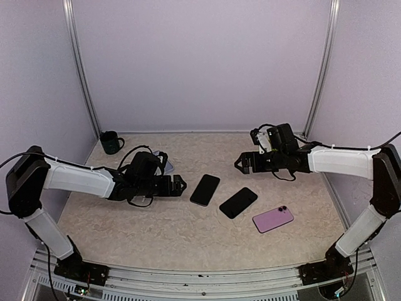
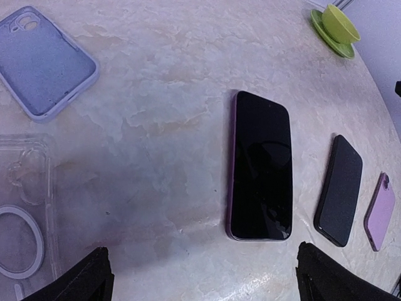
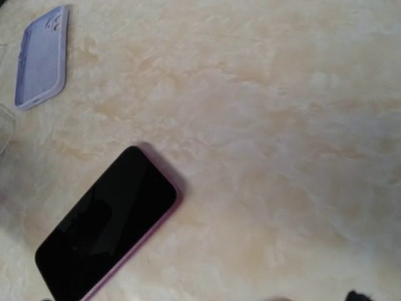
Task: Put the phone into the phone case
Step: Adjust the phone at the center of the board.
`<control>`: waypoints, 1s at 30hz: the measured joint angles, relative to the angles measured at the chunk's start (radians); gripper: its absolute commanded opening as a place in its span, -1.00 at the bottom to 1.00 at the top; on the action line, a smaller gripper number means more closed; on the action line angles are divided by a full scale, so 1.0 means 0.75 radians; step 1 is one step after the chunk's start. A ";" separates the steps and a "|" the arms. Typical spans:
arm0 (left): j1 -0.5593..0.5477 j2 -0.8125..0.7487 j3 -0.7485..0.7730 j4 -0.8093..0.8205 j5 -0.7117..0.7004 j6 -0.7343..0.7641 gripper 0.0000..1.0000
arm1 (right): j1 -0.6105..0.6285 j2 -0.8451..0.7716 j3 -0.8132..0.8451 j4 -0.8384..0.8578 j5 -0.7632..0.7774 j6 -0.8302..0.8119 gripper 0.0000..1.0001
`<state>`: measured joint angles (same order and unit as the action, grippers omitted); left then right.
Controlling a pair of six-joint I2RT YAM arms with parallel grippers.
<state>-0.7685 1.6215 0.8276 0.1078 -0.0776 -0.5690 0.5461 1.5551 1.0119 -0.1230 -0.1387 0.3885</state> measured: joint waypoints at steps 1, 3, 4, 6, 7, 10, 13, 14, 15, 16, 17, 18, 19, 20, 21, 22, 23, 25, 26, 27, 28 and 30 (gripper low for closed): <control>-0.001 0.010 0.000 0.010 0.006 0.000 0.98 | 0.008 0.021 0.017 -0.001 0.005 0.002 0.99; -0.002 0.033 0.000 0.039 0.024 0.001 0.98 | 0.026 0.071 0.060 -0.011 0.012 0.008 0.99; -0.003 0.044 0.000 0.055 0.032 0.001 0.98 | 0.035 0.100 0.082 -0.014 0.014 0.012 0.99; -0.004 0.066 0.000 0.085 0.046 0.001 0.98 | 0.044 0.136 0.107 -0.020 0.012 0.024 0.99; -0.005 0.077 0.000 0.103 0.057 0.002 0.98 | 0.049 0.159 0.122 -0.021 0.011 0.030 0.99; -0.009 0.107 0.000 0.147 0.074 0.001 0.98 | 0.058 0.220 0.157 -0.028 0.002 0.049 0.99; -0.014 0.135 0.000 0.196 0.106 0.000 0.98 | 0.070 0.272 0.188 -0.037 -0.006 0.068 0.99; -0.017 0.143 0.000 0.208 0.115 0.000 0.98 | 0.073 0.283 0.194 -0.036 -0.007 0.070 0.99; -0.021 0.156 0.000 0.225 0.125 -0.001 0.98 | 0.077 0.296 0.201 -0.038 -0.011 0.074 0.99; -0.025 0.166 0.001 0.235 0.131 -0.003 0.98 | 0.081 0.307 0.205 -0.039 -0.015 0.078 0.99; -0.032 0.178 0.001 0.246 0.138 -0.003 0.98 | 0.084 0.315 0.208 -0.038 -0.020 0.082 0.99; -0.038 0.188 0.001 0.255 0.143 -0.004 0.98 | 0.086 0.322 0.209 -0.038 -0.023 0.084 0.99; -0.044 0.198 0.002 0.265 0.150 -0.005 0.98 | 0.088 0.331 0.210 -0.038 -0.027 0.089 0.99; -0.050 0.208 0.003 0.276 0.158 -0.006 0.98 | 0.089 0.339 0.211 -0.038 -0.031 0.093 0.99; -0.056 0.216 0.003 0.288 0.166 -0.007 0.98 | 0.090 0.349 0.214 -0.039 -0.035 0.095 0.99; -0.062 0.222 0.004 0.300 0.173 -0.009 0.98 | 0.090 0.362 0.218 -0.039 -0.040 0.098 0.99; -0.066 0.227 0.005 0.309 0.178 -0.009 0.98 | 0.090 0.375 0.224 -0.039 -0.043 0.102 0.99; -0.074 0.239 0.005 0.337 0.190 -0.011 0.98 | 0.090 0.394 0.232 -0.039 -0.050 0.105 0.99; -0.078 0.244 0.005 0.350 0.196 -0.013 0.98 | 0.090 0.399 0.233 -0.040 -0.053 0.107 0.99; -0.081 0.249 0.005 0.362 0.202 -0.015 0.98 | 0.090 0.403 0.234 -0.040 -0.056 0.108 0.99; -0.084 0.254 0.005 0.374 0.206 -0.018 0.98 | 0.090 0.407 0.237 -0.040 -0.060 0.110 0.99; -0.090 0.261 0.005 0.394 0.214 -0.024 0.98 | 0.090 0.419 0.249 -0.040 -0.066 0.112 0.99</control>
<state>-0.8356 1.8172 0.8310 0.4034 0.0830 -0.5869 0.6132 1.8690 1.1984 -0.1532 -0.1883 0.4728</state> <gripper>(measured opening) 0.989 0.996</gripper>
